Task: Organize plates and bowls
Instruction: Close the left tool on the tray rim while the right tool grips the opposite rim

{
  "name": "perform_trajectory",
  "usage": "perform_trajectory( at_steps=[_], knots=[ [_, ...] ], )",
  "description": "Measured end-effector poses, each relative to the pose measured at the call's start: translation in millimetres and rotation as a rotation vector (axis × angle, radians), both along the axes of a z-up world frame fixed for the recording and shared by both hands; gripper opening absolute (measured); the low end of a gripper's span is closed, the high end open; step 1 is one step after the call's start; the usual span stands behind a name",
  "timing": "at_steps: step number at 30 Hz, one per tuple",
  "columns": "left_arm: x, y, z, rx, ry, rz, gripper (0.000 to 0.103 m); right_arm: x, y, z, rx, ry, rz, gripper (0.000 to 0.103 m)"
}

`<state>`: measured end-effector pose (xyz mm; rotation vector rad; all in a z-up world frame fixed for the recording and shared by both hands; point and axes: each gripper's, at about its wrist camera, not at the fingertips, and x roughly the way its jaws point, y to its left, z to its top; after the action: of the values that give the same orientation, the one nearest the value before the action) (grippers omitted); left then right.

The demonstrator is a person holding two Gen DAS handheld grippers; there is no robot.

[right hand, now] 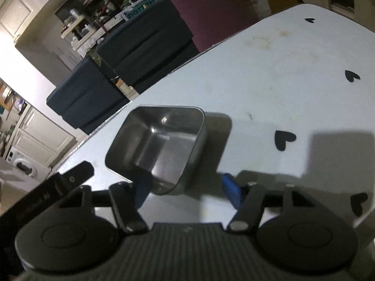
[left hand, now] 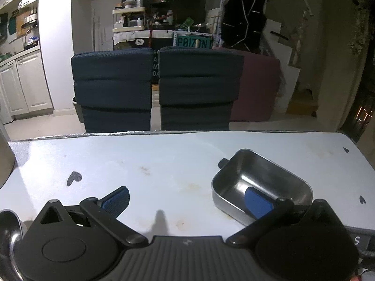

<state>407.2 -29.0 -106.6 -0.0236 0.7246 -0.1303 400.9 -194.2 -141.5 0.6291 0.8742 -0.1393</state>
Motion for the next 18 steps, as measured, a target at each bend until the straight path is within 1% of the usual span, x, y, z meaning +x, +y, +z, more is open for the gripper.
perform_trajectory(
  at_steps=[2,4,10,12,13,15,16,18],
  knots=[
    [0.5,-0.2,-2.4,0.015,0.005,-0.004,0.103,-1.9,-3.8,-0.7,-0.014,0.006,0.012,0.061],
    [1.4,-0.7,-4.9,0.029,0.004,-0.003,0.103,-1.9,-4.4,-2.9,-0.026,0.005,0.022,0.059],
    [4.4,-1.9,-12.7,0.014,0.025,-0.005,0.101,0.4,-8.6,-2.6,-0.055,-0.002,0.055,0.046],
    [6.1,-0.6,-12.9,0.004,0.024,-0.012,0.092,0.5,-9.0,-2.3,-0.071,-0.003,0.06,0.045],
    [7.2,0.0,-13.5,-0.004,0.029,-0.014,0.089,-0.2,-9.1,-1.9,-0.077,-0.005,0.064,0.044],
    [8.5,1.9,-15.0,-0.034,0.036,-0.02,0.074,-0.4,-10.7,-1.7,-0.087,-0.01,0.074,0.039],
    [9.4,2.4,-15.7,-0.05,0.041,-0.024,0.07,-1.2,-11.7,-1.1,-0.092,-0.015,0.08,0.035],
    [10.6,1.2,-17.2,-0.073,0.051,-0.034,0.057,-0.4,-11.1,-0.6,-0.104,-0.025,0.094,0.028]
  ],
)
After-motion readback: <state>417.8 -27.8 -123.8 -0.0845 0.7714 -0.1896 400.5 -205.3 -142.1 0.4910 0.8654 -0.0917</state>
